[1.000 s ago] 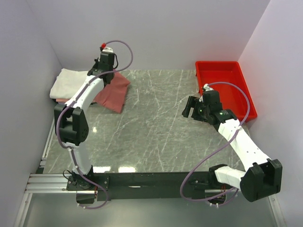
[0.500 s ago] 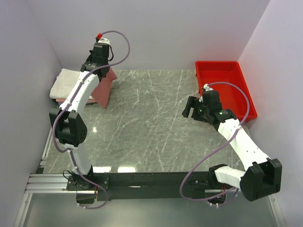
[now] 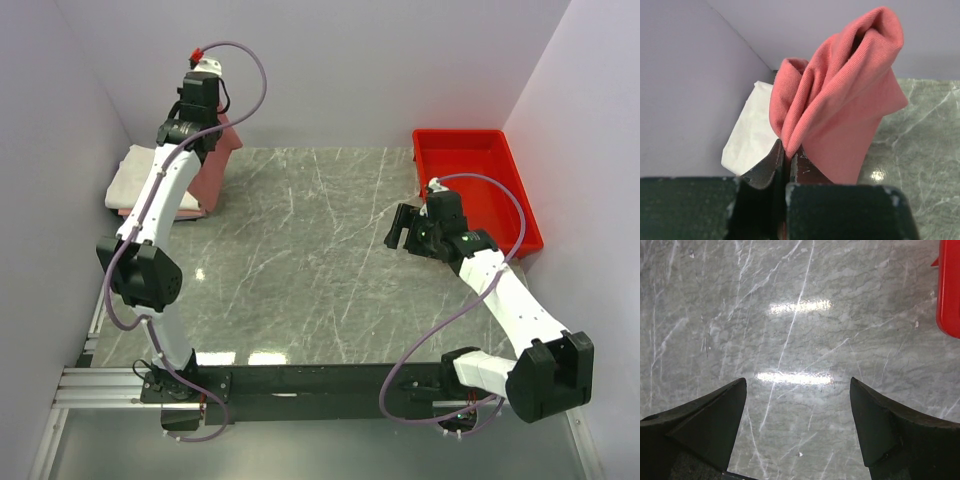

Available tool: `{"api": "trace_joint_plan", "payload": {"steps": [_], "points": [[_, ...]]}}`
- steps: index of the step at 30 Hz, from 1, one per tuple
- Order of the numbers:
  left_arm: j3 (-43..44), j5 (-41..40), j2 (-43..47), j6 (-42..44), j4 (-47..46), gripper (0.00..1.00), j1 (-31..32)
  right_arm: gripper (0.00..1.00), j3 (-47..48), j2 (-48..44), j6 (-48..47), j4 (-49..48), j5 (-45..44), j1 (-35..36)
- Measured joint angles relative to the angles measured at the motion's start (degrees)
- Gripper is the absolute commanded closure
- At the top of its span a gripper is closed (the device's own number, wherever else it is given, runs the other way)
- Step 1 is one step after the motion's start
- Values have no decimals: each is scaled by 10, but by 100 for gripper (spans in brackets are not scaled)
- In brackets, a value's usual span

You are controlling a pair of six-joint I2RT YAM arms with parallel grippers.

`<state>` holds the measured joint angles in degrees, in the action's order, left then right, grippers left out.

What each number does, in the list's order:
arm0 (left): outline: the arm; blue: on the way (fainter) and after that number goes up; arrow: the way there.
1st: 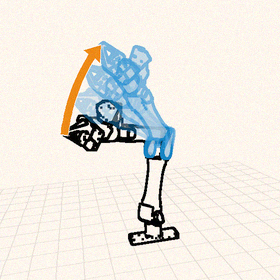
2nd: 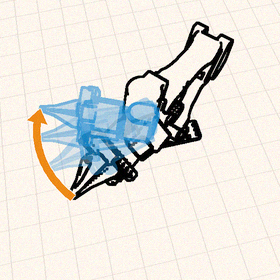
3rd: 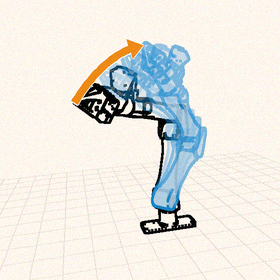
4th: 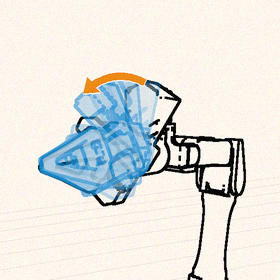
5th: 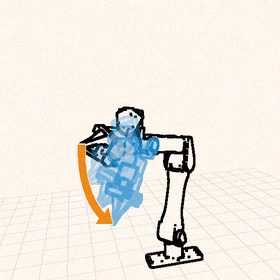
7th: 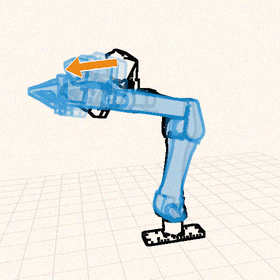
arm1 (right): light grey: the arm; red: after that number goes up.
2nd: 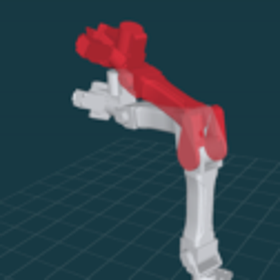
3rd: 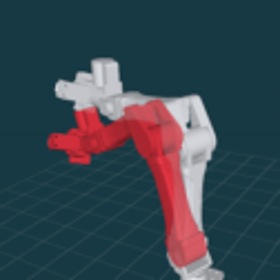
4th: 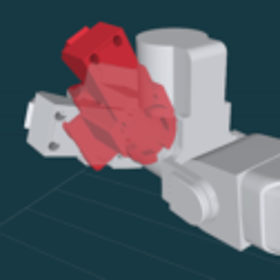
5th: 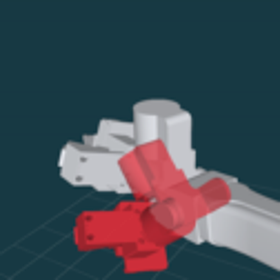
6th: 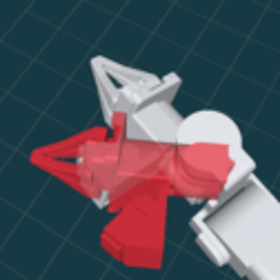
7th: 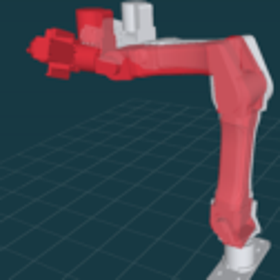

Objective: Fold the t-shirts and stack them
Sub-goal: Neatly place the folded tshirt to the corner

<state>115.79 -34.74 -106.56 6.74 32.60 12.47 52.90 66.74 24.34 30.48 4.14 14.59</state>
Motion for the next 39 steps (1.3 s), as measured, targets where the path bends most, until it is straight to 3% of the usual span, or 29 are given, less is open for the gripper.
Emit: {"api": "trace_joint_plan", "payload": {"steps": [18, 39], "points": [[3, 23, -3, -13, -15, 99, -94, 11, 0, 21, 0, 0, -1, 0], [-39, 58, -125, -23, -100, 99, -247, 11, 2, 83, -2, 9, -27, -6]]}}
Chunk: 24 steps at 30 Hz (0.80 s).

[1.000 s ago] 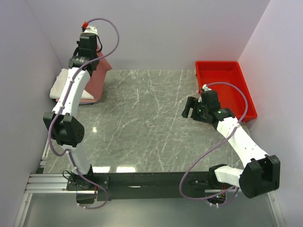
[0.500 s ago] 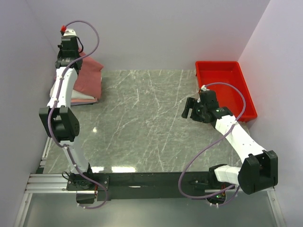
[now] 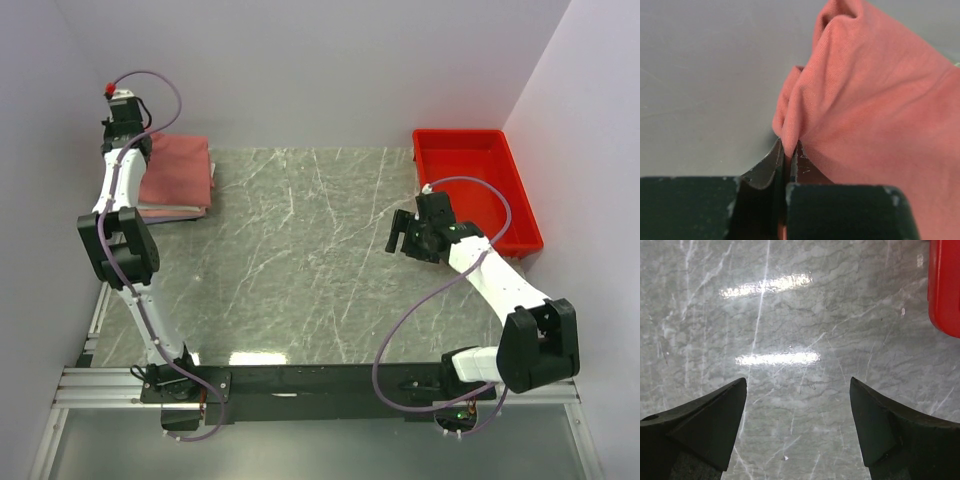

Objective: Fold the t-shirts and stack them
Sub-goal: Neatly place the folded tshirt to the corner

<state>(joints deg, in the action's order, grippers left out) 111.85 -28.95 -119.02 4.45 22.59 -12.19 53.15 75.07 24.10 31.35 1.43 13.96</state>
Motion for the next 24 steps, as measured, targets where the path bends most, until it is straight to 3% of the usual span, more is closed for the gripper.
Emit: {"api": "trace_joint_plan", "payload": {"steps": [15, 16, 18, 19, 22, 24], "points": [[-14, 67, -12, -6, -44, 98, -35, 11, 1, 13, 0, 19, -30, -1], [-12, 68, -16, -7, -43, 93, -37, 11, 1, 13, 0, 21, -32, -1], [-9, 69, -21, -8, -44, 73, -43, 10, 1, 12, 0, 25, -36, -1], [-9, 69, -24, -9, -44, 44, -45, 10, 1, 12, 0, 26, -38, -1], [-8, 66, -28, -14, -47, 1, -52, 11, 1, 10, 0, 28, -41, -1], [-2, 66, -28, -27, -47, 1, -55, 11, 1, 7, 0, 28, -45, -1]]}}
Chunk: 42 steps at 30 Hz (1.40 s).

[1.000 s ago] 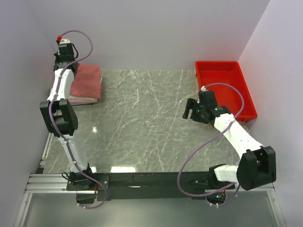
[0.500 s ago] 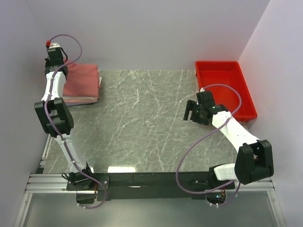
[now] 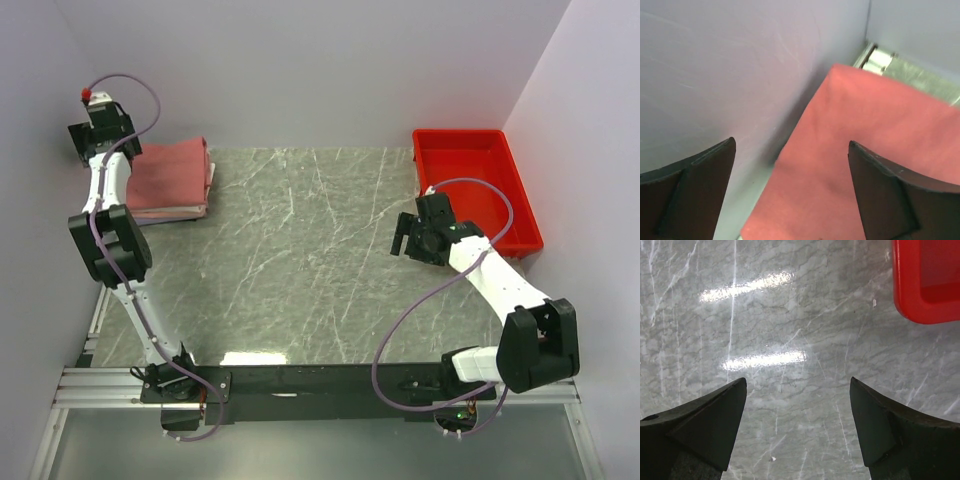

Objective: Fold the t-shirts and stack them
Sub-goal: Neatly place the folded tshirt to the corner, then reset both grippers

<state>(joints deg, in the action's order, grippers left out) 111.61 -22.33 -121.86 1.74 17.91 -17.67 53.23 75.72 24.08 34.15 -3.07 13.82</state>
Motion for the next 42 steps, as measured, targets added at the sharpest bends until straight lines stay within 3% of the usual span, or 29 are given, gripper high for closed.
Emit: {"api": "trace_joint_plan", "payload": {"steps": [12, 24, 28, 35, 42], "points": [[11, 17, 78, -129, 47, 1, 21, 11, 0, -35, 0, -3, 0, 0], [-35, 63, 286, -224, 49, 0, 241, 10, -12, -160, 0, -30, 36, -1], [-158, 87, 372, -276, 36, 1, 258, 9, -35, -211, 1, -47, 46, -2], [-471, 76, 566, -364, 13, 0, 320, 7, -85, -296, 3, -76, 52, -2], [-702, 75, 744, -432, -10, 1, 334, 5, -128, -341, 10, -96, 45, -2]]}}
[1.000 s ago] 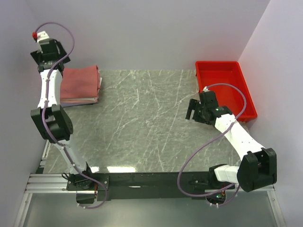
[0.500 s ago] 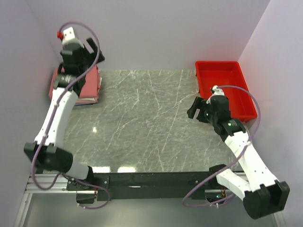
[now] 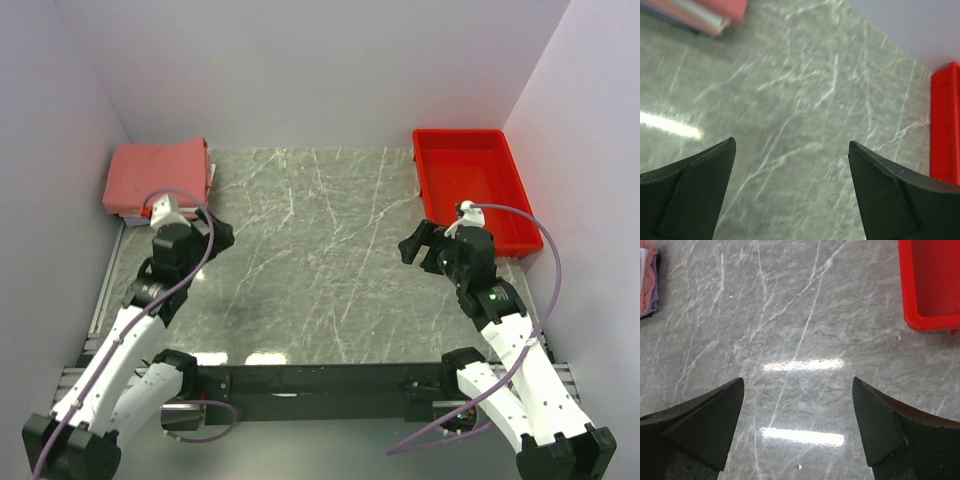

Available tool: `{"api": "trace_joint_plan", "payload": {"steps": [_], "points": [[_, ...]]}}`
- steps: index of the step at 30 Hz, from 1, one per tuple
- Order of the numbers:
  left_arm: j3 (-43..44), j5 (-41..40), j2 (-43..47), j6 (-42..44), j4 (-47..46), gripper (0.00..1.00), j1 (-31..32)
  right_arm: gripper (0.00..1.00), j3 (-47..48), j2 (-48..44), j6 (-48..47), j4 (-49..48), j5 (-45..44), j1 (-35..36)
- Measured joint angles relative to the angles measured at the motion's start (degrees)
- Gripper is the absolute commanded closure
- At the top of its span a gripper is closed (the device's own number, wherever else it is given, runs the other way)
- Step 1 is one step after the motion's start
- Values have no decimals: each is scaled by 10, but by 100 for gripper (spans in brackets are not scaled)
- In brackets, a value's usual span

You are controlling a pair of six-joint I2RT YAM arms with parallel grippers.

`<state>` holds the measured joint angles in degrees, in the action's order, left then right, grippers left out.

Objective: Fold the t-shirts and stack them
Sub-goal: Reset both grippers

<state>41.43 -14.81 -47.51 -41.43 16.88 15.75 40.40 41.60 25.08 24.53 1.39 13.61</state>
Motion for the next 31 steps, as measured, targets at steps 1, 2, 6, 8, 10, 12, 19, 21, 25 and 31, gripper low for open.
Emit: {"api": "trace_joint_plan", "payload": {"steps": [1, 2, 6, 8, 10, 12, 19, 21, 25, 31], "points": [[-24, 0, 19, -9, 0, 1, 1, 5, -5, -2, 3, -2, 0, 0], [-40, -1, 31, -14, 2, 1, 1, 5, -9, -3, 6, -5, -1, 0], [-91, -5, 82, -44, 14, 1, 2, 4, -28, -7, 11, -19, -1, 0], [-110, -5, 105, -53, 15, 1, 3, 4, -38, -8, 16, -24, -1, 0], [-120, -5, 124, -61, 14, 0, 4, 2, -47, -9, 21, -29, -1, 0], [-126, -5, 139, -63, 11, 1, 4, 0, -56, -9, 25, -36, -1, 0], [-132, -7, 148, -64, -1, 0, 4, 0, -66, -2, 42, -73, 12, 0], [-135, -10, 148, -64, 1, 1, 4, 0, -67, 3, 47, -83, 16, 0], [-135, -18, 146, -65, 1, 1, 4, 0, -67, 3, 52, -90, 16, 0], [-136, -33, 146, -73, 5, 1, 5, 0, -71, -17, 53, -108, 8, 0]]}}
